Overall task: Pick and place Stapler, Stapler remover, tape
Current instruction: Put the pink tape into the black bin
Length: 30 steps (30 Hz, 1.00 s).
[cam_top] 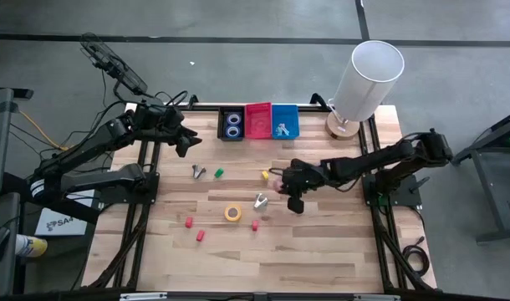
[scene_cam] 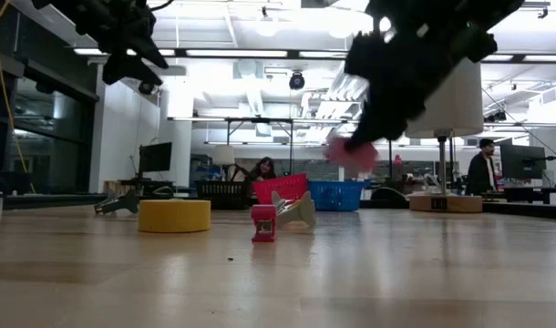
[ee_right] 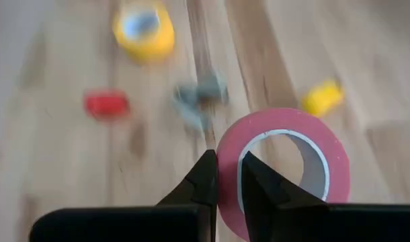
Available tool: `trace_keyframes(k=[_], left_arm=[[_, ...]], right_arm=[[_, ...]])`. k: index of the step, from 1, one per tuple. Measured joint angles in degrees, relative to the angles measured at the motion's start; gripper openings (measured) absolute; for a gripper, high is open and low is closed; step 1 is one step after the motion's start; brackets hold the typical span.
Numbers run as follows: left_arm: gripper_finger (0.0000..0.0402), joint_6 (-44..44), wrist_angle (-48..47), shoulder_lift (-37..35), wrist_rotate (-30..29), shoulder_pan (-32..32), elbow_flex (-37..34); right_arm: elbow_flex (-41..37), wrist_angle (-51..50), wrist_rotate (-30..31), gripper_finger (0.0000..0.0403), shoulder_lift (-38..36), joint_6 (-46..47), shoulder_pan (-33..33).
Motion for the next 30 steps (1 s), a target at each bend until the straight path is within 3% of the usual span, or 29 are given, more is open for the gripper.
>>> trace_keyframes(k=[8,20,30], left_arm=[[0.0193,-0.44,9.65,1.42,4.23,-0.01,0.04],[0.0193,-0.83,27.91,11.06,8.93,-0.01,0.04],[0.0193,-0.11,48.35,18.99,17.86,-0.03,0.04]], right_arm=[[0.02,13.56,-2.72,0.0030,-6.16,-0.13,-2.90],[0.07,34.04,-17.71,0.0030,-10.77,3.14,-11.27],[0.11,44.77,-28.01,0.0030,-10.77,9.09,-19.52]])
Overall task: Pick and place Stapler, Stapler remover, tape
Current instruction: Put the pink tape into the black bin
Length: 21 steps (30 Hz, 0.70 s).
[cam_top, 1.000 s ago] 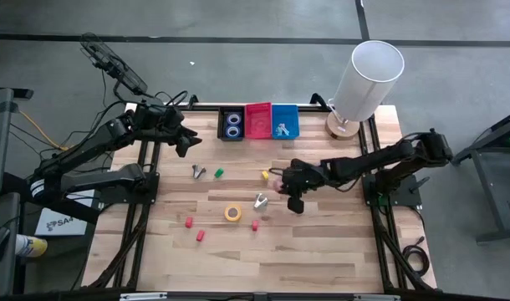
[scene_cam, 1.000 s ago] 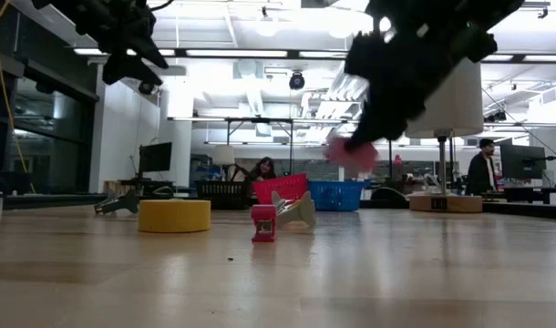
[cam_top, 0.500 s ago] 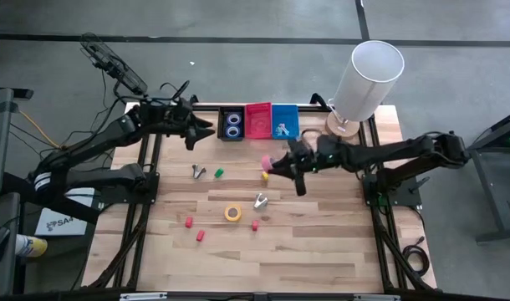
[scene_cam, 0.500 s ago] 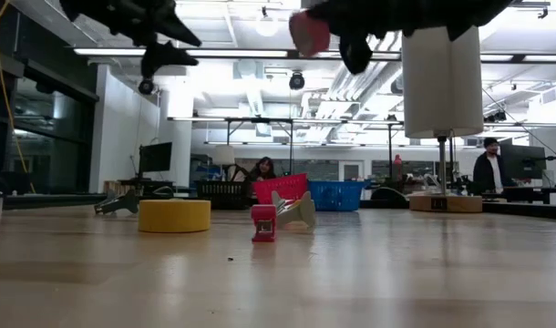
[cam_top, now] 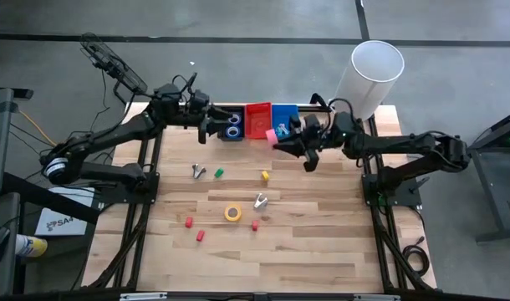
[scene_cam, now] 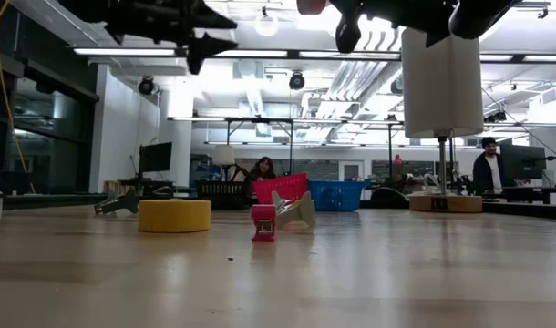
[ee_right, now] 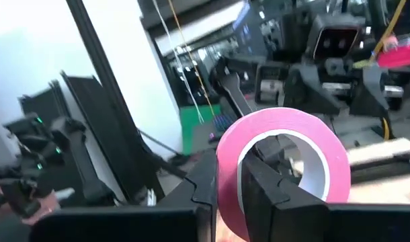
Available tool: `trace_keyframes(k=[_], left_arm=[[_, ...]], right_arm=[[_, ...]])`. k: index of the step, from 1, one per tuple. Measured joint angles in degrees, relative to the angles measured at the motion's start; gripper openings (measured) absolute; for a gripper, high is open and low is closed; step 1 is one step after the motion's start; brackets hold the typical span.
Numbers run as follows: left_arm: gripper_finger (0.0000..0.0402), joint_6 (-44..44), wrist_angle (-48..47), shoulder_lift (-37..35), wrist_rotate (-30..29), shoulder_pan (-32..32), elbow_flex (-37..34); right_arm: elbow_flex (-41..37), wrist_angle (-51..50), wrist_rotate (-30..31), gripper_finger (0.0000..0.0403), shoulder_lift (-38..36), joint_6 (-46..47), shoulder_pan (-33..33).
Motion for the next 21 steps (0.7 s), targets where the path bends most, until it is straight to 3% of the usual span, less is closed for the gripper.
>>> trace_keyframes(k=[5,12,21], left_arm=[[0.0193,1.35,8.71,2.60,0.21,-1.59,0.00],[0.0193,5.19,13.12,3.97,-9.89,-6.16,-0.04],[0.0193,6.10,17.41,3.90,-18.79,-11.13,-0.02]], right_arm=[[0.00,4.30,-3.27,0.0030,0.00,2.45,-3.14],[0.00,7.29,-2.43,0.0030,0.22,3.47,-4.68],[0.18,7.80,4.95,0.0030,0.70,-0.08,-1.95]])
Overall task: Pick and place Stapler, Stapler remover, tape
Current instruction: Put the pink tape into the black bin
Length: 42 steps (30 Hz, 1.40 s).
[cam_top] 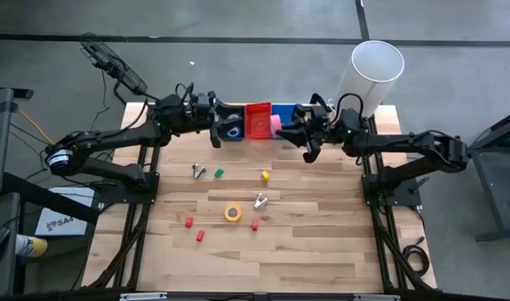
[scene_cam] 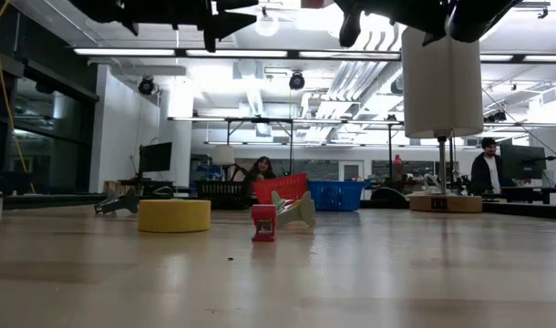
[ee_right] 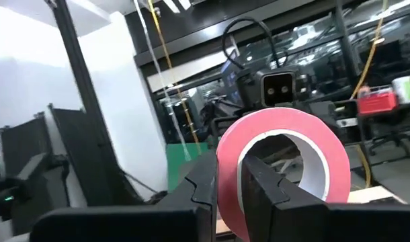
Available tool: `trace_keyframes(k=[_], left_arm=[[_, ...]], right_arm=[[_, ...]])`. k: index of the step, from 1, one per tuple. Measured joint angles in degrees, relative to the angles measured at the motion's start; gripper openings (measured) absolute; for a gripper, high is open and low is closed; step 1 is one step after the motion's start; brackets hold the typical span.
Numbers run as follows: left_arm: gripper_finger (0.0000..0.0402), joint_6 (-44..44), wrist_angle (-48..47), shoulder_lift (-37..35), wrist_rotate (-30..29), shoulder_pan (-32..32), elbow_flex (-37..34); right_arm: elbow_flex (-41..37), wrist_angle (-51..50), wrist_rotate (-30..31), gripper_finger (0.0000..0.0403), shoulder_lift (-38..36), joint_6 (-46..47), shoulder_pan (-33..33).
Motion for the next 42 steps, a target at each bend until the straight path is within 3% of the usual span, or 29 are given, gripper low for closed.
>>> trace_keyframes(k=[7,16,25,42], left_arm=[[0.0193,2.86,-0.38,0.00,-0.62,-1.75,0.00],[0.0193,2.82,-1.04,0.00,4.40,-1.64,0.00],[0.0193,2.80,-1.71,0.00,4.59,-1.62,0.00],[0.0192,2.64,-2.66,0.00,4.83,-1.64,0.00]], right_arm=[[6.27,-1.96,0.93,0.0030,5.59,-5.00,3.30],[12.50,-5.05,4.49,0.0030,10.92,-7.31,4.16],[17.16,-7.00,4.81,0.0030,15.73,-8.14,4.91],[18.23,-9.52,6.93,0.0030,17.02,-7.55,8.51]])
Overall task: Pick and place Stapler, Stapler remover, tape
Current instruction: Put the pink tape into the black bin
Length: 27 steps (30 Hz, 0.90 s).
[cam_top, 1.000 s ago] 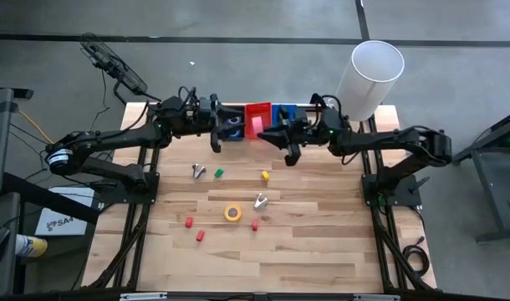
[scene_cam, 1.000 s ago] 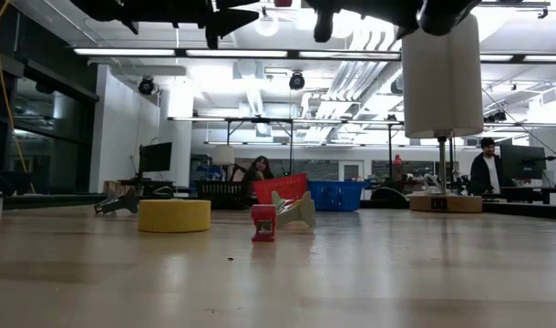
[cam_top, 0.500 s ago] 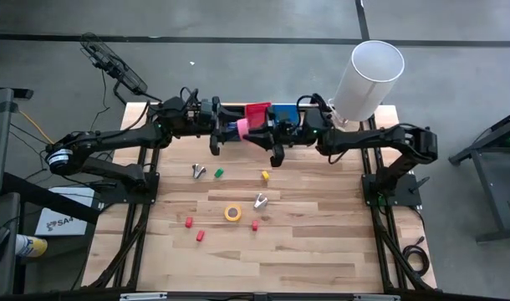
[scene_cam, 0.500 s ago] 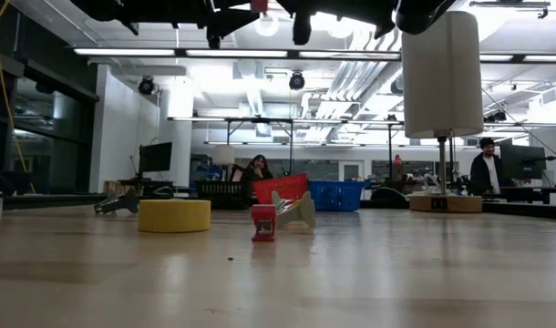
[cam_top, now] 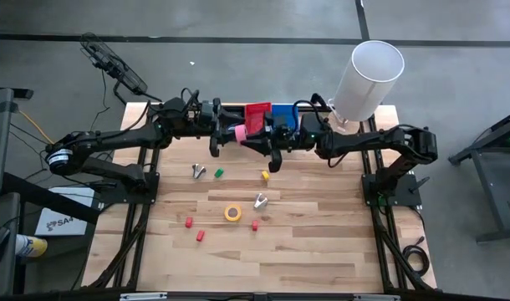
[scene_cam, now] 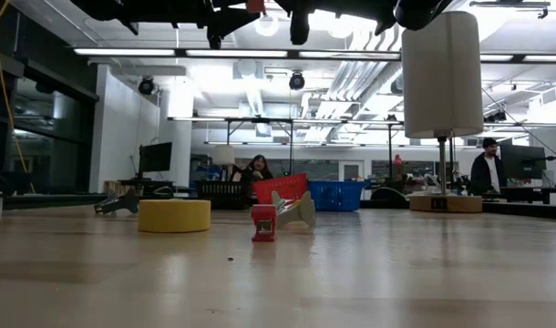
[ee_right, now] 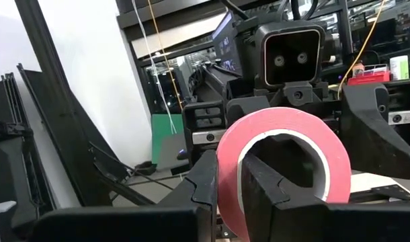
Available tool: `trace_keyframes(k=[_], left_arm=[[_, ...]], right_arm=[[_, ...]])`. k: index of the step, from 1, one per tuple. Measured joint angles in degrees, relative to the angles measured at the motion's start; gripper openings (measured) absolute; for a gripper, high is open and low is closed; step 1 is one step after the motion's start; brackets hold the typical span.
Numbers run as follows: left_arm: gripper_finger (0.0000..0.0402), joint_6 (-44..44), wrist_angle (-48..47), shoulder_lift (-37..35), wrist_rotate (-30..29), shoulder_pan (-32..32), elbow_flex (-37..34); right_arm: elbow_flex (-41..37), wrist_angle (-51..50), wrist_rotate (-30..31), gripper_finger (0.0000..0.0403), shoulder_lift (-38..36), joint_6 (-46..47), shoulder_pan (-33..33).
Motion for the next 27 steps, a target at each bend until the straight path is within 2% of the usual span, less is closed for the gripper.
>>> trace_keyframes(k=[5,12,20,27], left_arm=[[0.0150,0.00,-0.11,0.00,0.02,-0.02,0.00],[0.0034,-0.04,-1.64,-0.07,0.11,-0.04,0.07],[0.0034,0.02,-2.60,-0.07,0.13,0.02,0.09],[0.0034,0.21,-2.94,-0.07,-0.12,0.07,0.07]], right_arm=[[0.00,-0.01,0.04,0.0030,0.00,0.90,0.03],[0.00,-0.44,0.56,0.0030,0.00,0.82,-0.01],[-0.02,-1.42,2.16,0.0033,0.00,0.52,0.03],[-0.02,-1.52,1.68,0.0123,-0.23,1.07,-0.28]])
